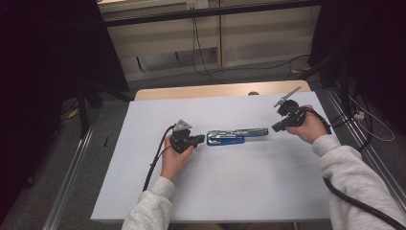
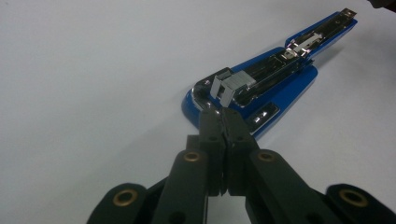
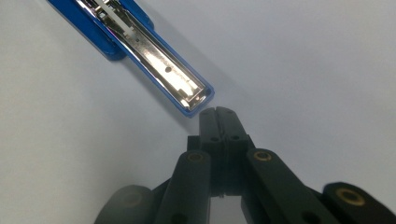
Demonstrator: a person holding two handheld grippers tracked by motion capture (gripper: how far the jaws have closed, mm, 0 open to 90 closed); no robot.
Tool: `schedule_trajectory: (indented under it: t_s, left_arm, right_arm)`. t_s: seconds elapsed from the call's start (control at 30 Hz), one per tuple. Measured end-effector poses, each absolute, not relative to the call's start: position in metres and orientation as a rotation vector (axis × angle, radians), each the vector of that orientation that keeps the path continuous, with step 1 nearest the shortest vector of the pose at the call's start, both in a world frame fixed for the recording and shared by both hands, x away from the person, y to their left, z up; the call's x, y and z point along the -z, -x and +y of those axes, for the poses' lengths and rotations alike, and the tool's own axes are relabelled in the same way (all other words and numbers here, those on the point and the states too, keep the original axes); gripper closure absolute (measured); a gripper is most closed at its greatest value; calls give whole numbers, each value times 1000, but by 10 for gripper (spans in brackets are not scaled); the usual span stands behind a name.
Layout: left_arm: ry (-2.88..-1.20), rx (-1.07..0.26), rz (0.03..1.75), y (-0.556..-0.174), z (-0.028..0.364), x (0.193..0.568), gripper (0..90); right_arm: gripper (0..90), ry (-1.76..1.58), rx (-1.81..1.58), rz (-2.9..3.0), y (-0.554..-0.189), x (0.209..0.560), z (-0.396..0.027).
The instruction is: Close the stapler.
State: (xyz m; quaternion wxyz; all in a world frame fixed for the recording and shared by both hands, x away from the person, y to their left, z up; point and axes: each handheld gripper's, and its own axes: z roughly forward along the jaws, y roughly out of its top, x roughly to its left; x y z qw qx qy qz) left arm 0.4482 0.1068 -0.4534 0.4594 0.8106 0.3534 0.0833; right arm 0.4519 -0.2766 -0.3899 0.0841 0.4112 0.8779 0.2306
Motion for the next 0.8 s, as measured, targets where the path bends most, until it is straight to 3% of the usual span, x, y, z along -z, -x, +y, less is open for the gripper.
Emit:
schedule_trajectory:
  t_s: [0.8]
  left_arm:
    - [-2036,-210,884,-454,102,460,900]
  right_arm:
    - [900,-1218,-646,2649,-457,412,-268]
